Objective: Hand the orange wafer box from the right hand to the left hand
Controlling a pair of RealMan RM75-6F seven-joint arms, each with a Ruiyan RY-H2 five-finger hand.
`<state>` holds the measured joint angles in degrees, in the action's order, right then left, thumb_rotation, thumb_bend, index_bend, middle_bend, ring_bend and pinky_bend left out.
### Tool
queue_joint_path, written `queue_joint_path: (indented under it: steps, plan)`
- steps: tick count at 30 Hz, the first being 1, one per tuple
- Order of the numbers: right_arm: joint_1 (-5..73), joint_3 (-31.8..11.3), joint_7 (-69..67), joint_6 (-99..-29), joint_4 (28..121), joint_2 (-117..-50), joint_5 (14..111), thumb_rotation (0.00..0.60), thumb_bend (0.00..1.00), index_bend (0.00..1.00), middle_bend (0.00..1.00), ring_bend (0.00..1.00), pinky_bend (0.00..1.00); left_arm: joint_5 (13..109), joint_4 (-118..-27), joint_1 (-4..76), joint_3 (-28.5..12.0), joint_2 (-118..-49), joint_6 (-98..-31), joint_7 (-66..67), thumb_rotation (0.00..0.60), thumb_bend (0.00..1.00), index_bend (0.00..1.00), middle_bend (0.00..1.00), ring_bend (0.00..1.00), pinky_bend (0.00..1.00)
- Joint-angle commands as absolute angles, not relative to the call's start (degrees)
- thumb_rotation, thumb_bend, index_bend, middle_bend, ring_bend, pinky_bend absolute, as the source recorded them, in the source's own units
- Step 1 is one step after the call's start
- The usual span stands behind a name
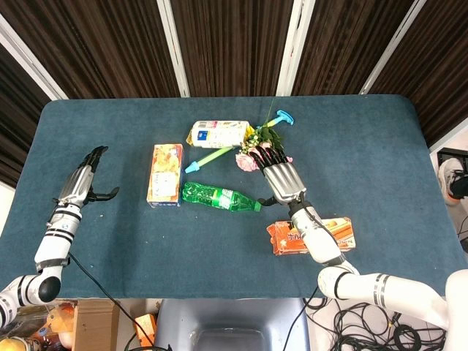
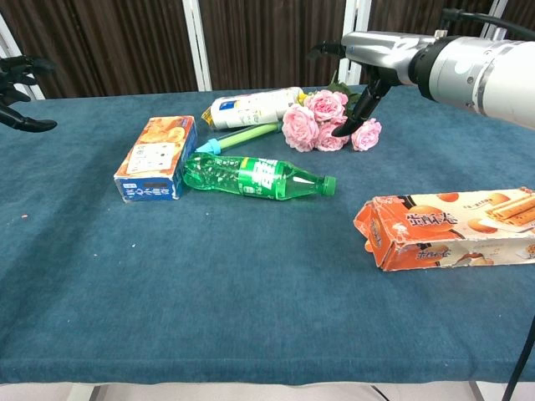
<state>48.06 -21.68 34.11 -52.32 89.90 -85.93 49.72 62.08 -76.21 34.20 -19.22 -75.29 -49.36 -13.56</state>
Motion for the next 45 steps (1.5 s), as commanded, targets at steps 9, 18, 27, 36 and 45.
queue_joint_path:
  steps: [9, 18, 27, 36, 45]
  plan:
    - [40.94, -14.41, 27.16, -56.51, 101.83, -73.04, 59.33, 0.6, 0.05, 0.0, 0.0, 0.0, 0.02, 69.57, -90.03, 26.44, -11.88, -65.04, -60.53, -3.16, 0.6, 0.28, 0.0, 0.01, 0.01, 0.14]
    - [25.85, 0.38, 2.42, -62.35, 94.69, -60.06, 84.15, 0.6, 0.05, 0.0, 0.0, 0.0, 0.02, 85.66, -98.79, 10.15, 3.1, -60.3, -79.16, 4.81, 0.6, 0.27, 0.0, 0.01, 0.0, 0.13]
    - [23.2, 4.96, -15.98, -63.62, 74.25, -69.64, 91.52, 0.6, 0.05, 0.0, 0.0, 0.0, 0.0, 92.98, -88.1, 3.07, 7.14, -69.57, -87.65, 6.49, 0.6, 0.28, 0.0, 0.0, 0.0, 0.13]
    - [25.3, 5.53, -18.64, -59.9, 68.43, -74.8, 92.9, 0.6, 0.05, 0.0, 0.0, 0.0, 0.0, 92.68, -87.63, 3.37, 6.65, -69.82, -85.76, 6.21, 0.6, 0.28, 0.0, 0.01, 0.0, 0.13]
    - [26.62, 4.21, -18.33, -58.76, 65.86, -78.39, 91.95, 0.6, 0.11, 0.4, 0.38, 0.33, 0.42, 92.45, -88.55, 3.82, 5.78, -69.14, -84.77, 6.58, 0.6, 0.27, 0.0, 0.01, 0.0, 0.13]
